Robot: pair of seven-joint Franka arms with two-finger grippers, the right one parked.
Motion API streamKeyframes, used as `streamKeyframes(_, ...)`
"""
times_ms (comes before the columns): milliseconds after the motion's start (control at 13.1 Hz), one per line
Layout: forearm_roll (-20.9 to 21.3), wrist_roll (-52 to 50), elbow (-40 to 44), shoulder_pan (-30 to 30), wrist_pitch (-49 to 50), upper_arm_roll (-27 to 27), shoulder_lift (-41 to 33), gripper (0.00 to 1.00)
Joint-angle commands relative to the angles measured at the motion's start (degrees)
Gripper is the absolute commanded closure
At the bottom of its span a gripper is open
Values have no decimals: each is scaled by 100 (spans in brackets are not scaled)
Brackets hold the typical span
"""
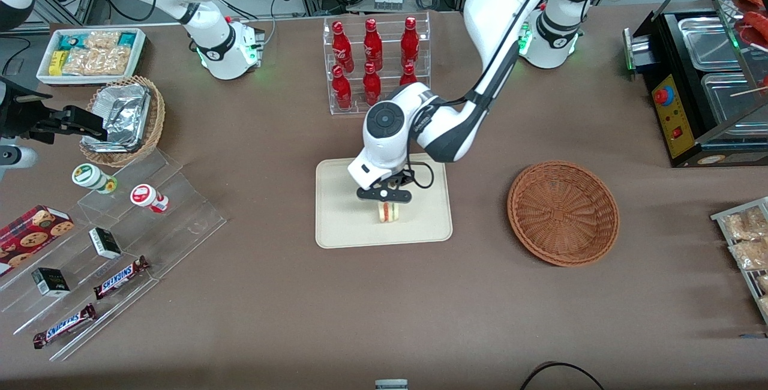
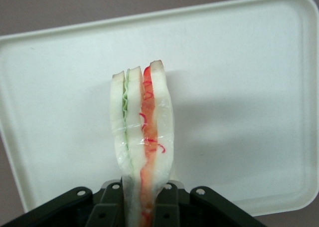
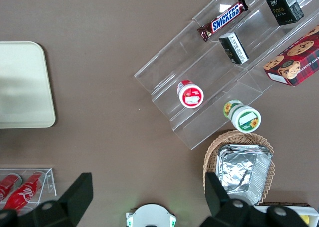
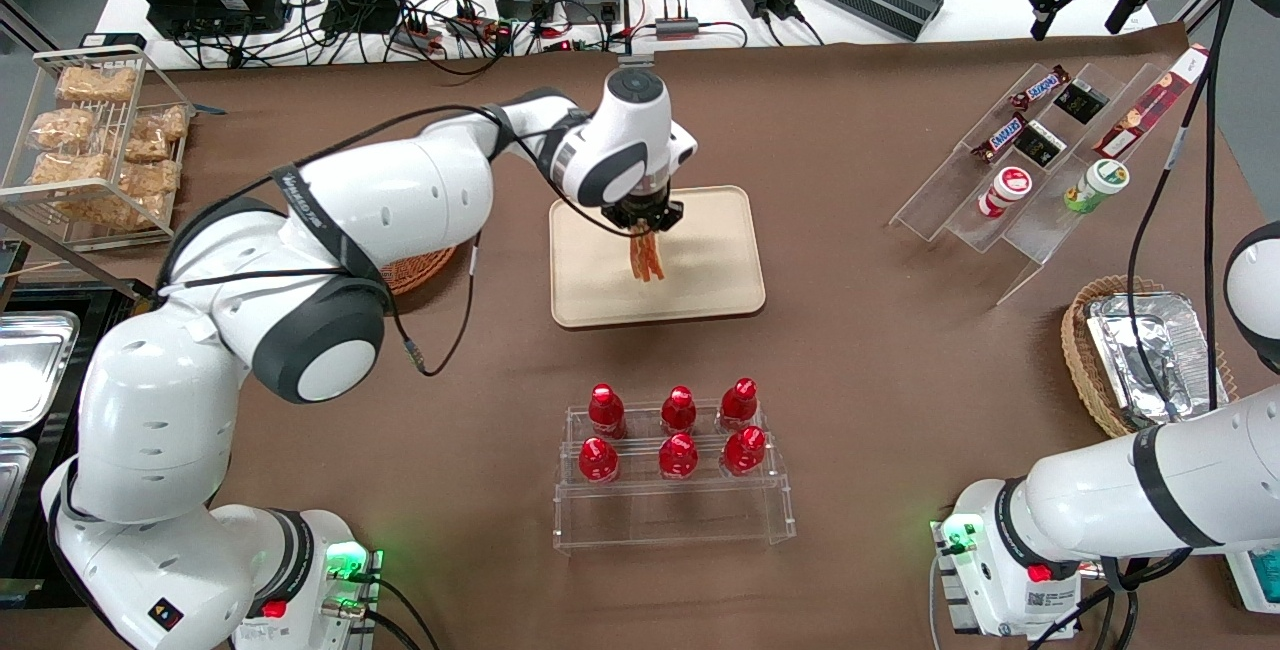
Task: Place sandwich from basket to tray
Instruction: 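Lift the sandwich and carry it with the left gripper over the tray, then lower the sandwich onto the tray and open the left gripper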
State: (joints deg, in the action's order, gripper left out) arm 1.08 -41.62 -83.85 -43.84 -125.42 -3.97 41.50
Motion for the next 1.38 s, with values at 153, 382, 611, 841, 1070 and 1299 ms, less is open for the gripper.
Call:
streamKeyframes(153,41,-110,158,-151,-193,46,315,100)
streamKeyframes(382,50,-84,140,-151,-194,46,315,1)
streamKeyframes(611,41,-110,184,-134,-150,46,210,0)
streamKeyframes(841,-11,-145,193,-72,95,72,-219,0)
streamKeyframes(1070,-29,-426,184,208,683,72,-930,0)
streamKeyframes(1299,14,-418,114,577,1613,81,-1625,0)
